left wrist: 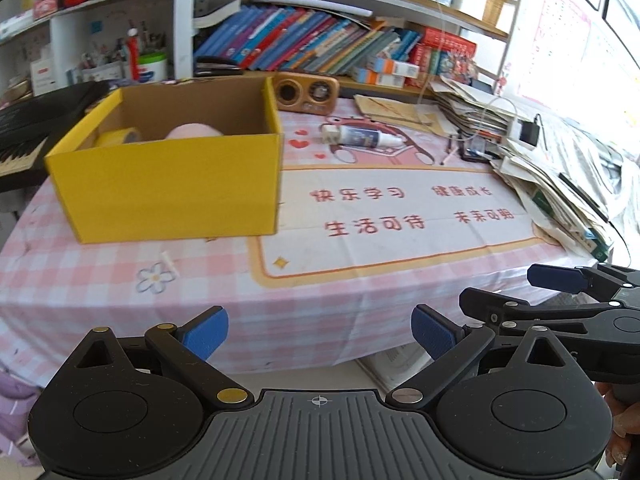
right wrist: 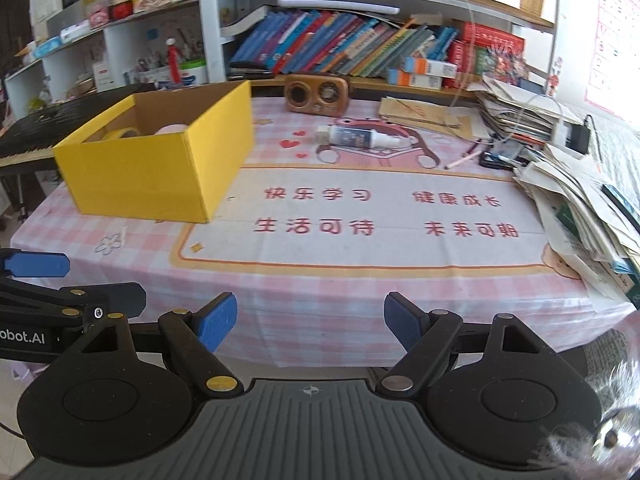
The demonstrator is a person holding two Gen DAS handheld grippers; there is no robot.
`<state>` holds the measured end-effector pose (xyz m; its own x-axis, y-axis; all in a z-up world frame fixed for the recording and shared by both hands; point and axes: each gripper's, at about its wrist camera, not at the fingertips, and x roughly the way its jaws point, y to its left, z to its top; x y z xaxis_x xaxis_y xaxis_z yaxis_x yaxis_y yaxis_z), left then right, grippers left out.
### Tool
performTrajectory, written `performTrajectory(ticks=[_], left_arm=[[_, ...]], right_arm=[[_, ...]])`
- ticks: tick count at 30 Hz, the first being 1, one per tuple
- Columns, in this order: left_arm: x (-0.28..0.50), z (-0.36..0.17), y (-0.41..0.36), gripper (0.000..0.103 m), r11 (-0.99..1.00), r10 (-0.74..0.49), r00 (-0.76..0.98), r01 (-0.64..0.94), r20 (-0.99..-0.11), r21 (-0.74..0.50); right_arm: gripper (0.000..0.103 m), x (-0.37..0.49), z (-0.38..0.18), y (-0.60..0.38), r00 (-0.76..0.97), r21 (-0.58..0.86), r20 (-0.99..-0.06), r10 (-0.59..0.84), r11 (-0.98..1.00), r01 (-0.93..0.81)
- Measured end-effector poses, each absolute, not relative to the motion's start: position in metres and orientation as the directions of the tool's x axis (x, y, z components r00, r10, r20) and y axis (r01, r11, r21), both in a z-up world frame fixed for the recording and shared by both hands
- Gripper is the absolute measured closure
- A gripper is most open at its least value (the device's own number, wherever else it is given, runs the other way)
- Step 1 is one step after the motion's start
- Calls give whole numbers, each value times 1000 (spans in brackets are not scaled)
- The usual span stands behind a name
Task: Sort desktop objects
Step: 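Move both open tools over the table toward the spray bottle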
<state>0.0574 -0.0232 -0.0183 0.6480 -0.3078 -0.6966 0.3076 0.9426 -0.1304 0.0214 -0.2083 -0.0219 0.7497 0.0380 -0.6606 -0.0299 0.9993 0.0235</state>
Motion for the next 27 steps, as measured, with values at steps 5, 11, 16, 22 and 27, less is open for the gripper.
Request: performTrajectory(ticks=[5,11,16,22,27], left_arm=[[70,-19,-43,3,927,-338,629,349,-700,-135],[85,-20,-61,3,913,-367,613,381,-699,-145],[96,-18,-76,3,902,-381,612,410,-694,-134],[114,-14,-89,3,898,-390,619,421,-681,-131],[131,-15,-98,3,903,-383,620,408,-685,-136]], right_arm=[[23,29,-22,-226,744,23,-668,9,1000,9],[23,36,-24,-244,738,20,-675,-19,999,45],[25,44,-23,-260,749,44,-662,-26,996,73],[27,60,-26,-271,745,62,-667,-9,996,67],[31,80,-30,-283,733,70,-680,7,996,56]])
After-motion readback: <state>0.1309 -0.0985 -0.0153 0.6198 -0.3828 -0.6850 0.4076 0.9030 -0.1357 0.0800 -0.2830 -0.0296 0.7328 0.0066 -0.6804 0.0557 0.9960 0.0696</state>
